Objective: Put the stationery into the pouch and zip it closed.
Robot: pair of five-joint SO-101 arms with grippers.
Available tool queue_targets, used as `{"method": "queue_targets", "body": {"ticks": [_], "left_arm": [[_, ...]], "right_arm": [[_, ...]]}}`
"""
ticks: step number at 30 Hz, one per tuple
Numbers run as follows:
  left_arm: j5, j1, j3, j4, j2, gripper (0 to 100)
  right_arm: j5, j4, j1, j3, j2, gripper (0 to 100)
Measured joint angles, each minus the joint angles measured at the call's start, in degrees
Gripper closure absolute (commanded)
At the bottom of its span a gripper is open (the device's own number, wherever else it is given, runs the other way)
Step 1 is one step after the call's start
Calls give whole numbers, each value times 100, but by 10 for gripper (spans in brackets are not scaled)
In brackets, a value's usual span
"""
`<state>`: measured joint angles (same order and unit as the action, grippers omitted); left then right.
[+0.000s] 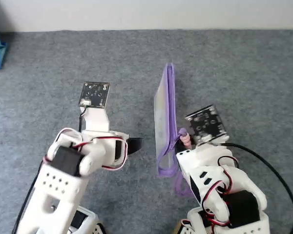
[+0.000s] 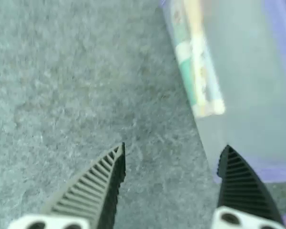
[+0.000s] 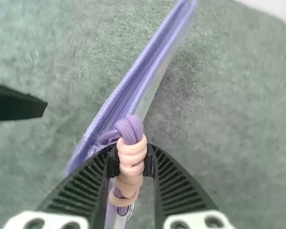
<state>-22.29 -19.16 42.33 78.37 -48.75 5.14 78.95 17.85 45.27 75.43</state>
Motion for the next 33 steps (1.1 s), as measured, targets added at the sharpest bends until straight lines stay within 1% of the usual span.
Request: {"method": "queue_targets", "body": {"ticks": [4, 6, 8, 10, 13, 18, 26, 33], "left_arm": [[-9, -281, 369, 0, -325, 692], [-26, -536, 545, 0, -501, 658], [-53, -756, 703, 0, -686, 604], [-62, -826, 853, 0, -879, 564], [-62, -870, 1099, 0, -1090, 552], [-246, -870, 1231, -9, -1231, 550], [-703, -870, 1231, -325, -1231, 550], [-782, -44, 879, -325, -1231, 550]], "right_arm": [[-492, 0, 0, 0, 0, 991], [-607, 0, 9, 0, 0, 991], [-615, 0, 9, -35, 0, 991], [-615, 0, 9, -281, -70, 991], [-475, -70, 9, -897, -598, 991], [-62, -273, 35, -2180, -1670, 991], [563, -273, 809, -4246, -3349, 991], [703, -536, 870, -5574, -4422, 991]]}}
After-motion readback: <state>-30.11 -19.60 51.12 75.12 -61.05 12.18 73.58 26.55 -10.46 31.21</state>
